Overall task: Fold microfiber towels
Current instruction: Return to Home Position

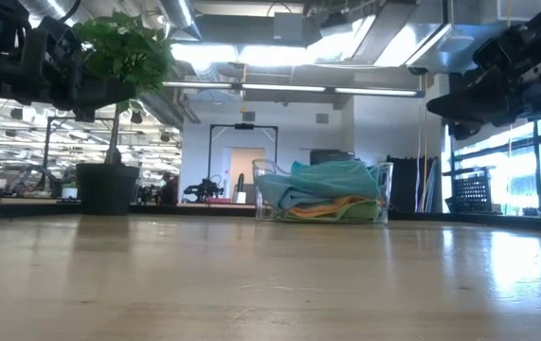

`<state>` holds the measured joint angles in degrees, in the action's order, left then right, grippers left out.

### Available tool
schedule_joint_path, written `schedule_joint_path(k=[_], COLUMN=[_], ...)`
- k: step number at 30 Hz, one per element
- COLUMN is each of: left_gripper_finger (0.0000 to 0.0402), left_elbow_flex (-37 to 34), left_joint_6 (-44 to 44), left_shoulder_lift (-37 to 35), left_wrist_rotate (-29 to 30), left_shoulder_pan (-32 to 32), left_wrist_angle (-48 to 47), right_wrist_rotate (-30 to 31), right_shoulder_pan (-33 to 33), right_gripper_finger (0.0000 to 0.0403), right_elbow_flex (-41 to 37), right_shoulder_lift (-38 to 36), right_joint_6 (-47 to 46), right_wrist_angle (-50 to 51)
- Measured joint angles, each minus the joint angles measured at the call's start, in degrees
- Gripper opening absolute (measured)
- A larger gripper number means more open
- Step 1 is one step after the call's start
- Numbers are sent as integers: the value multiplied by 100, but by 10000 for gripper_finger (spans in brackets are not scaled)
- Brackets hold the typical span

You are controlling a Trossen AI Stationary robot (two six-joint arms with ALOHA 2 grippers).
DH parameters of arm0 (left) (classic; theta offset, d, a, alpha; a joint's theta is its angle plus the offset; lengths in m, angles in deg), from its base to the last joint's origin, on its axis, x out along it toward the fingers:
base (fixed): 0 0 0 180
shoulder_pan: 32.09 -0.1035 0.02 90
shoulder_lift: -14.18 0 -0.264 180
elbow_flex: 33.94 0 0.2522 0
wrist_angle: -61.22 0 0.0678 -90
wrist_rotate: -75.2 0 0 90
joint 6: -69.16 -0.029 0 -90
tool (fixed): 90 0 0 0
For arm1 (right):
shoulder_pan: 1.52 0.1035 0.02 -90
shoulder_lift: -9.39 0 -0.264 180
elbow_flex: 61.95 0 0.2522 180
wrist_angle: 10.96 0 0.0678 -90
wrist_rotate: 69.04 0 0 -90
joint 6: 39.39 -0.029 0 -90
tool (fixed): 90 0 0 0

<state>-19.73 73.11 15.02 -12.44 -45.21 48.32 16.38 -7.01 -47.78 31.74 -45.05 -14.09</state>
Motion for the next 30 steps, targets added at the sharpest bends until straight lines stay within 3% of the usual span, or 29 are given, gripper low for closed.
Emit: schedule_joint_path(k=[13, 20, 30], left_gripper_finger=[0, 0, 0], left_elbow_flex=[0, 0, 0], left_joint_6=[-2, -2, -2], left_shoulder_lift=[0, 0, 0], left_wrist_rotate=[-8, -10, -10], left_shoulder_pan=[0, 0, 0], left_wrist_angle=[0, 0, 0], right_wrist_rotate=[2, 0, 0], right_shoulder_pan=[25, 22, 42], right_gripper_finger=[19, 19, 19], right_elbow_flex=[0, 4, 4], right_shoulder_lift=[-40, -1032, -1360], right_joint_6=[8, 10, 10], right_wrist_angle=[40, 335, 305])
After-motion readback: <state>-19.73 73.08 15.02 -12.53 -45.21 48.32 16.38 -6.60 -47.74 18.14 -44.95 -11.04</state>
